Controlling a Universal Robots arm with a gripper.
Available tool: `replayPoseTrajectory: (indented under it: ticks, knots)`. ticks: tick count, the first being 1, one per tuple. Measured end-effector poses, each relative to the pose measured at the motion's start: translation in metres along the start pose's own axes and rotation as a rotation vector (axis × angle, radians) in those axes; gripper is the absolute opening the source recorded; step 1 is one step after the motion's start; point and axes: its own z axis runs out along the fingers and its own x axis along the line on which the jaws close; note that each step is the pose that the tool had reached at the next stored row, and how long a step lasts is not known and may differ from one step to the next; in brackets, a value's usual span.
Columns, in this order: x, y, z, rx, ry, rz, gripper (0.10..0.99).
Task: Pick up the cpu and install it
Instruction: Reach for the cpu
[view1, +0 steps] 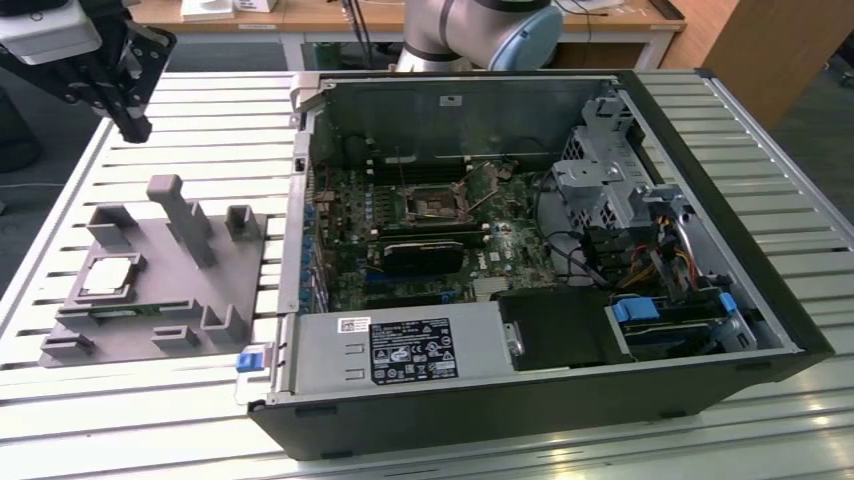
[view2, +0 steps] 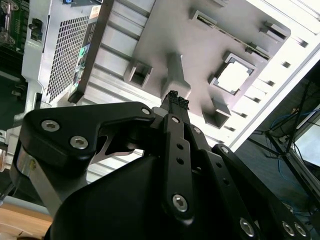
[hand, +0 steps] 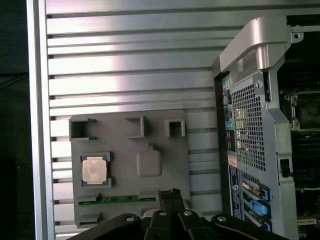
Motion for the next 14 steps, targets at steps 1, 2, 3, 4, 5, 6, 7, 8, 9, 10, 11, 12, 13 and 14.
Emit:
replayPoseTrajectory:
  ticks: [1, 2, 3, 4, 5, 6, 7, 8, 9, 10, 11, 12, 13, 14]
  knots:
    - [0.0011, -0.0001, 0.0000, 0.000, -0.0001, 0.000, 0.106]
    - [0.0022, -0.0002, 0.0000, 0.000, 0.0000, 0.000, 0.106]
    - [0.0033, -0.0003, 0.0000, 0.000, 0.0000, 0.000, 0.106]
    - [0.0043, -0.0003, 0.0000, 0.000, 0.0000, 0.000, 0.106]
    - [0.0054, -0.0004, 0.0000, 0.000, 0.0000, 0.000, 0.106]
    - [0.0065, -0.0005, 0.0000, 0.000, -0.0001, 0.000, 0.106]
    - [0.0076, -0.0006, 0.0001, 0.000, -0.0002, 0.000, 0.106]
    - [0.0086, -0.0006, 0.0000, 0.000, -0.0001, 0.000, 0.106]
    - [0.0096, -0.0007, 0.0000, 0.000, 0.0000, 0.000, 0.106]
    - [0.0107, -0.0008, 0.0000, 0.000, -0.0001, 0.000, 0.106]
    - [0.0118, -0.0009, 0.0000, 0.000, 0.0000, 0.000, 0.106]
    - [0.0129, -0.0010, 0.0000, 0.000, 0.0000, 0.000, 0.106]
    - [0.0140, -0.0011, 0.0000, 0.000, 0.0000, 0.000, 0.106]
    - [0.0150, -0.0012, 0.0000, 0.000, -0.0001, 0.000, 0.106]
